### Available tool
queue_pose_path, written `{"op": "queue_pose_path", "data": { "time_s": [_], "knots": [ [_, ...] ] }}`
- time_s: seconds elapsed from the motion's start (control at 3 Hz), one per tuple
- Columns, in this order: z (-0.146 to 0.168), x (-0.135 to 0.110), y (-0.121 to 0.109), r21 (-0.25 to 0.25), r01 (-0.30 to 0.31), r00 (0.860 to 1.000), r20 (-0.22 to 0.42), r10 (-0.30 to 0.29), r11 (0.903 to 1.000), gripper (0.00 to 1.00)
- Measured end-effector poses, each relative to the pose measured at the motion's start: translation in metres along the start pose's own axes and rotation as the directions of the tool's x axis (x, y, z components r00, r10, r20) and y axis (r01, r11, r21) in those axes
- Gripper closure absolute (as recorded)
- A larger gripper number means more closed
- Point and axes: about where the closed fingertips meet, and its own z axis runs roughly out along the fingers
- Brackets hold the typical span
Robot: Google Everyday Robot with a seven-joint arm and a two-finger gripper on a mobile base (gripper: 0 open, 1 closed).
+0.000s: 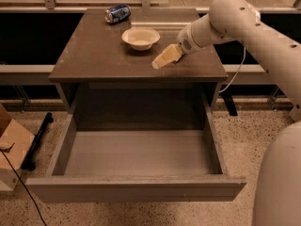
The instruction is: Place rxbar chocolate into top drawer
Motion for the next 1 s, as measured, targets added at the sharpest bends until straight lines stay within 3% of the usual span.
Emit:
{"op": "queue_pose_path", "data": {
  "time_s": [1.0],
  "knots": [
    [0.018, 0.008, -0.043, 0.033, -0.109, 0.993, 0.052, 0.107, 0.9935, 0.00]
  ]
}}
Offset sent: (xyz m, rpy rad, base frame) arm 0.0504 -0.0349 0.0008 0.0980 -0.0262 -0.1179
